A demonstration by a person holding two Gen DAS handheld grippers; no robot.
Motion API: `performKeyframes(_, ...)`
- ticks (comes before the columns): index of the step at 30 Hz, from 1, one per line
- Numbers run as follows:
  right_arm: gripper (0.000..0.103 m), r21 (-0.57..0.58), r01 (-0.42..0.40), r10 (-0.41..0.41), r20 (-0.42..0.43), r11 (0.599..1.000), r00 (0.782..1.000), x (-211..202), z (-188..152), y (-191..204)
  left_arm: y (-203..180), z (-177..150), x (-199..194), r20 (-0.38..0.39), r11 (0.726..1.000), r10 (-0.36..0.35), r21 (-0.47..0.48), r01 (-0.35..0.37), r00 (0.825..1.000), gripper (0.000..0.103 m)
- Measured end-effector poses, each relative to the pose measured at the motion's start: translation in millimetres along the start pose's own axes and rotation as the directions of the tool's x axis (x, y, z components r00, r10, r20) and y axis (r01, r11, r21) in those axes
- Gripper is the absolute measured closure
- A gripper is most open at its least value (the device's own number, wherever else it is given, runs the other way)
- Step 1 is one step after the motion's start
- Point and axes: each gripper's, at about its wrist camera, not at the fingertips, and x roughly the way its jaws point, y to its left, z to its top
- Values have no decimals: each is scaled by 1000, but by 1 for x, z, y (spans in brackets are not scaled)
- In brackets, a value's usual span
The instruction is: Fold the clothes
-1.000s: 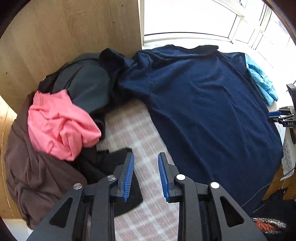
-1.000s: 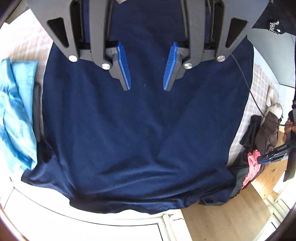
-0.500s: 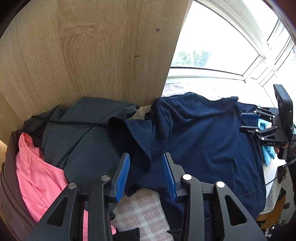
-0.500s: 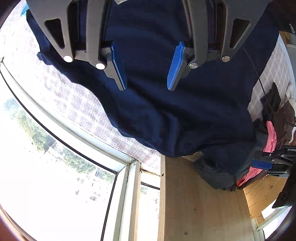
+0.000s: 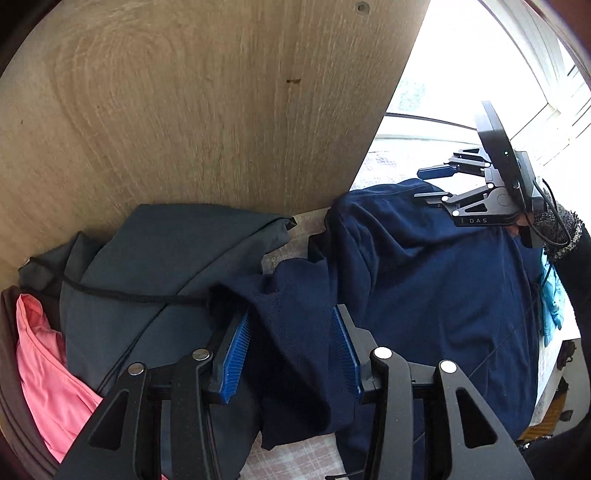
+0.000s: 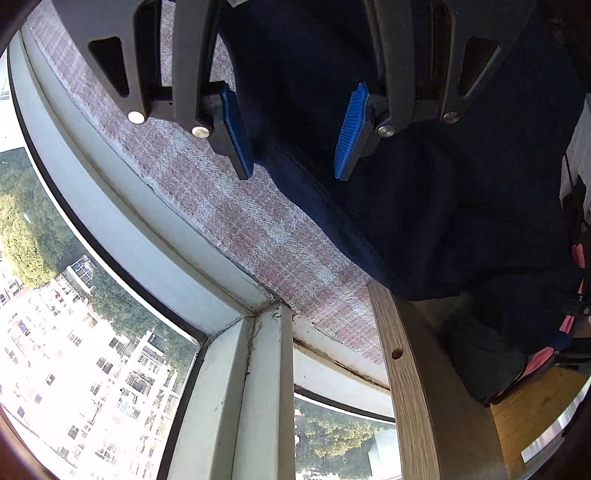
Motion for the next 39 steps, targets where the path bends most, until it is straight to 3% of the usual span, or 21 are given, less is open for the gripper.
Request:
performKeyframes(1, 67, 2, -9, 9, 4, 1000, 1000, 0, 1, 0, -2, 3, 3, -8, 1000, 16, 11, -16, 1000, 61)
performKeyframes(2, 87, -5, 3, -3, 2, 1000, 1000, -1, 1, 1, -4, 5, 6, -6, 999, 38, 17, -38, 999, 61)
performKeyframes(3, 94, -12, 13, -13, 1, 1000, 1000, -2, 1, 2, -5, 7, 8, -4, 998, 60, 23, -60, 998, 65)
performKeyframes(4, 94, -20, 15, -15, 11, 1000, 1000, -6, 0, 4, -6, 8, 9, 0, 997, 71, 33, -71, 997, 84)
performKeyframes(5, 94, -27, 16, -16, 21, 999, 1000, -11, -1, 5, -7, 8, 10, 2, 997, 69, 37, -69, 998, 95)
performKeyframes(6, 95, -32, 18, -17, 32, 999, 999, -16, -2, 6, -7, 7, 8, 10, 997, 66, 34, -67, 998, 100)
performKeyframes(10, 95, 18, 36, -38, 131, 999, 991, -53, -5, -3, -4, -2, -17, 101, 997, 69, 28, -72, 993, 101)
performKeyframes(12, 95, 39, 95, -100, 164, 995, 981, -61, 1, -10, -1, -8, -41, 162, 998, 57, 11, -60, 985, 101)
performKeyframes(15, 95, 88, 141, -152, 139, 986, 979, -49, 11, -23, 8, -12, -64, 224, 993, 116, 9, -121, 968, 101)
performKeyframes(17, 95, 64, 188, -194, 109, 980, 975, -31, 17, -20, 24, -7, -64, 225, 994, 111, -37, -105, 968, 101)
performKeyframes(22, 92, 21, 260, -260, 50, 965, 964, -4, 26, -11, 55, 7, -26, 135, 991, 103, -98, -90, 986, 97)
performKeyframes(24, 84, 4, 287, -286, 29, 958, 958, 7, 29, -8, 59, 7, -17, 99, 992, 97, -85, -88, 990, 96)
performKeyframes(26, 81, 7, 304, -304, 33, 953, 952, 2, 31, -9, 62, 0, -26, 92, 994, 90, -70, -84, 992, 94)
performKeyframes(28, 69, 20, 311, -312, 37, 950, 949, -4, 33, -15, 65, -11, -39, 92, 993, 116, -41, -113, 989, 74)
performKeyframes(29, 66, 35, 320, -321, 39, 947, 946, -7, 33, -19, 66, -17, -48, 95, 989, 149, -18, -148, 984, 70)
performKeyframes(32, 66, 90, 330, -336, 58, 940, 940, -23, 30, -29, 77, -39, -68, 90, 983, 182, -38, -179, 979, 69)
performKeyframes(35, 66, 120, 316, -327, 81, 941, 942, -42, 23, -29, 54, -73, -68, 66, 994, 107, -4, -107, 992, 69)
performKeyframes(39, 66, 111, 280, -290, 92, 954, 953, -58, 15, -17, 19, -111, -36, -15, 1000, 6, 28, -5, 1000, 69)
